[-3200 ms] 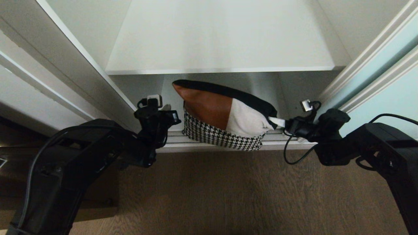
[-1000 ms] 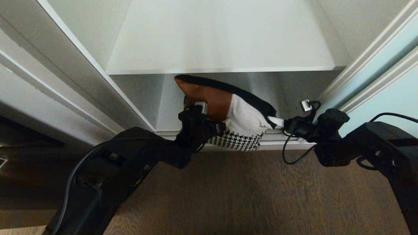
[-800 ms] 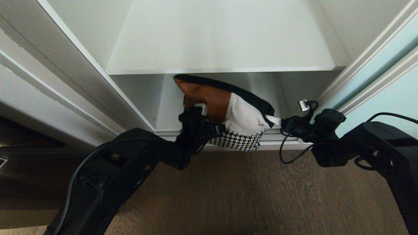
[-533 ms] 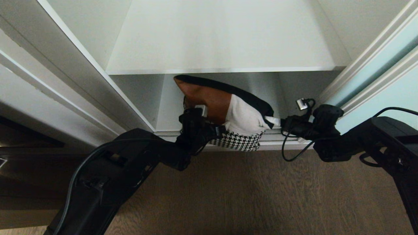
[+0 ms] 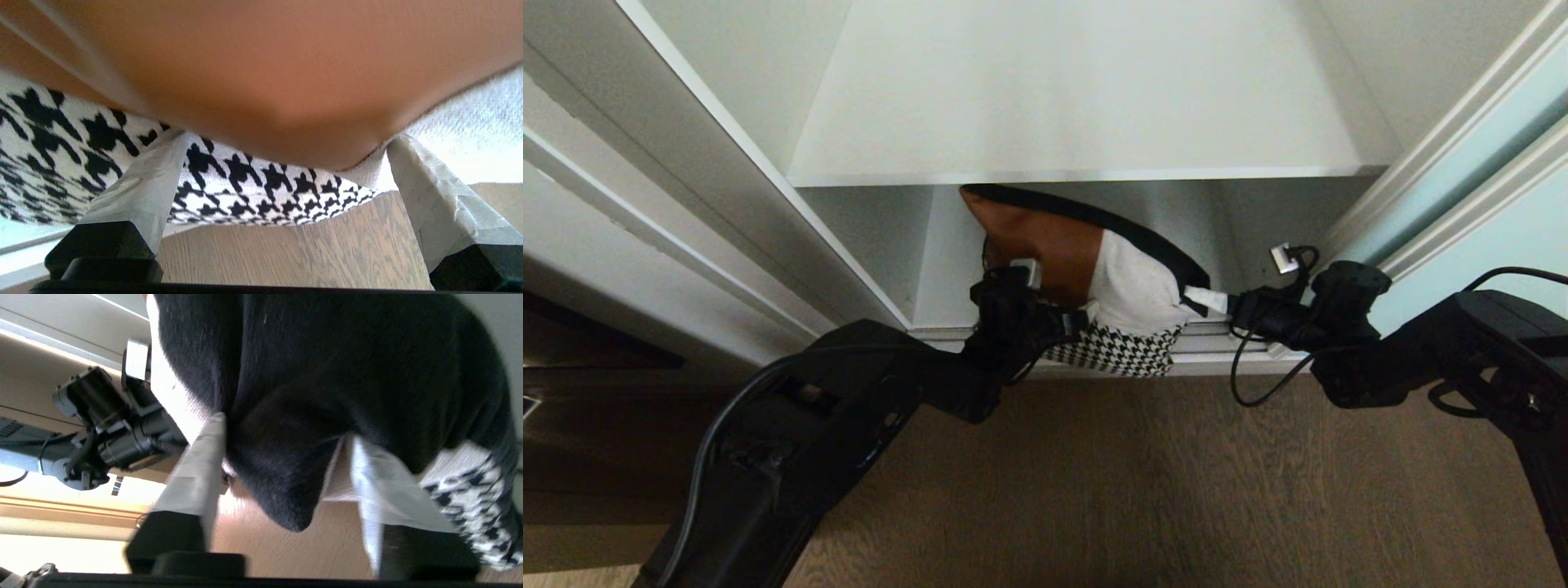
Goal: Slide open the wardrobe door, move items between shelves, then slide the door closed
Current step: Place the pillow on the lower shelf
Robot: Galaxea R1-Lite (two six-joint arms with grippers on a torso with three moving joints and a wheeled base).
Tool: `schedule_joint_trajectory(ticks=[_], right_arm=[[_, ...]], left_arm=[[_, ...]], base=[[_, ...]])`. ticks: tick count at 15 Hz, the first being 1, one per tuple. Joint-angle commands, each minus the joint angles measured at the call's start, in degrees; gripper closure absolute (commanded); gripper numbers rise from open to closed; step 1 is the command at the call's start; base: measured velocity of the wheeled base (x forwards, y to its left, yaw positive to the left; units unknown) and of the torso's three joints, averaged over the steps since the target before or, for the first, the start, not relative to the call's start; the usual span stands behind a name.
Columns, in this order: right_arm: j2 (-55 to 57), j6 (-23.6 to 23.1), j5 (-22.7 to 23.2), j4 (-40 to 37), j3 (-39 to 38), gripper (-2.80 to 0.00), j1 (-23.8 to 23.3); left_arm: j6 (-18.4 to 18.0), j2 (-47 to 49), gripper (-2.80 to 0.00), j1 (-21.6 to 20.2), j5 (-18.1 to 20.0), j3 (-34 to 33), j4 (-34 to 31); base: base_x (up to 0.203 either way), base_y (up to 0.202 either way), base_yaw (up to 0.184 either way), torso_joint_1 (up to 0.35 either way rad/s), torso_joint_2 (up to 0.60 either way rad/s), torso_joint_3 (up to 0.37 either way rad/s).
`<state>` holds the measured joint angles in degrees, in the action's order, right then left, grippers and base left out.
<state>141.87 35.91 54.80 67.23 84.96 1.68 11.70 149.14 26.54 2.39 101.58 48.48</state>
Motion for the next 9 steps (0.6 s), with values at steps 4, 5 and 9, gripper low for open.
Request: schedule_joint_trajectory(ticks=[4, 5, 9], right_arm=[[-0.8, 0.1, 0.3, -0.2, -1.0, -2.80, 0.3], [-1.1, 0.1, 0.3, -0.3, -1.2, -2.80, 0.3], [-2.8, -1.6, 0.2, -0.2, -6.4, -2.80, -0.2]], left_arm=[[0.1, 0.6, -2.80, -1.6, 0.0, 1.0, 0.6], [0.1, 0.6, -2.80, -1.9, 0.0, 1.1, 0.6], [0.1, 1.5, -2.80, -2.7, -0.1, 2.0, 0.4]], base=[[0.000, 0.000, 0.000, 0.000, 0.00, 0.000], [0.000, 0.000, 0.000, 0.000, 0.00, 0.000], [0.000, 0.000, 0.000, 0.000, 0.00, 0.000]])
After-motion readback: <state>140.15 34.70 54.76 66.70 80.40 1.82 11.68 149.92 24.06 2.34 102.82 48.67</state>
